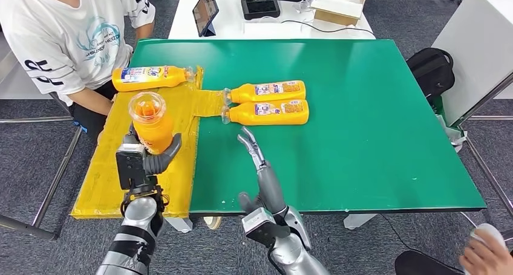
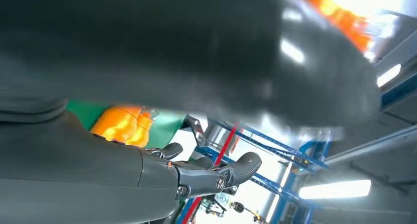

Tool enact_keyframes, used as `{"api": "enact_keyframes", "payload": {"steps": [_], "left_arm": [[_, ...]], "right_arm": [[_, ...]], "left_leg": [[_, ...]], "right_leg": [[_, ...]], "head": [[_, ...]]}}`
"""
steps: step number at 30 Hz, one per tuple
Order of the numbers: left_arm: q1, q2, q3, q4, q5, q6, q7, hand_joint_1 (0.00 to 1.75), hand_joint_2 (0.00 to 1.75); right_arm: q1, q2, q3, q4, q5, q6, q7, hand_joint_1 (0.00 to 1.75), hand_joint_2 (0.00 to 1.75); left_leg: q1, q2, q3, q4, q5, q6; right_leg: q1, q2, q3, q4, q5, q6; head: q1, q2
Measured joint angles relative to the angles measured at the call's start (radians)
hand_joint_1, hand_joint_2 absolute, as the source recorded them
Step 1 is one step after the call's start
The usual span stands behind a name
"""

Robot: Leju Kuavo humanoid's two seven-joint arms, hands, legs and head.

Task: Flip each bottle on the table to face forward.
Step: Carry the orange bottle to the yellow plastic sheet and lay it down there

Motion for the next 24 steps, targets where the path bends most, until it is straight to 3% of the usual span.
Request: {"api": "enact_keyframes", "payload": {"steps": [5,9,13,20,24], "left_arm": [[-0.034,0.018,0.019,0.067,-0.127,0.084,0.016,1.75,1.75],[-0.116,0.075,0.015,0.210,-0.561,0.194,0.165,1.75,1.75],[-0.210,0.145,0.007,0.386,-0.904,0.204,0.315,1.75,1.75],[-0.330,0.244,-0.047,0.605,-1.140,0.104,0.450,1.75,1.75],[-0.366,0.275,-0.074,0.668,-1.171,0.042,0.472,1.75,1.75]], "right_arm": [[0.001,-0.002,-0.003,-0.019,-0.006,-0.005,-0.011,0.00,0.00],[0.000,-0.002,-0.004,-0.042,-0.022,-0.012,-0.031,0.00,0.00],[0.000,-0.002,-0.006,-0.068,-0.033,-0.015,-0.043,0.00,1.75],[-0.005,-0.004,-0.005,-0.083,-0.036,-0.015,-0.049,0.00,1.75],[-0.006,-0.006,-0.006,-0.083,-0.038,-0.015,-0.049,0.00,1.75]], "left_leg": [[0.000,0.000,0.000,0.000,0.000,0.000],[0.000,0.000,0.000,0.000,0.000,0.000],[0.001,0.001,0.001,0.000,0.001,-0.001],[0.001,0.000,-0.001,0.000,0.001,-0.001],[0.001,0.000,-0.001,0.000,0.001,-0.001]], "right_leg": [[0.000,0.000,0.000,0.000,0.000,0.000],[0.000,0.000,0.000,0.000,0.000,0.000],[0.001,0.001,0.000,0.001,0.001,-0.001],[0.001,0.001,-0.001,0.001,0.000,-0.001],[0.001,0.001,-0.001,0.001,0.000,-0.001]], "head": [[0.000,0.000],[0.000,0.000],[0.000,0.000],[0.000,0.000],[0.000,0.000]]}}
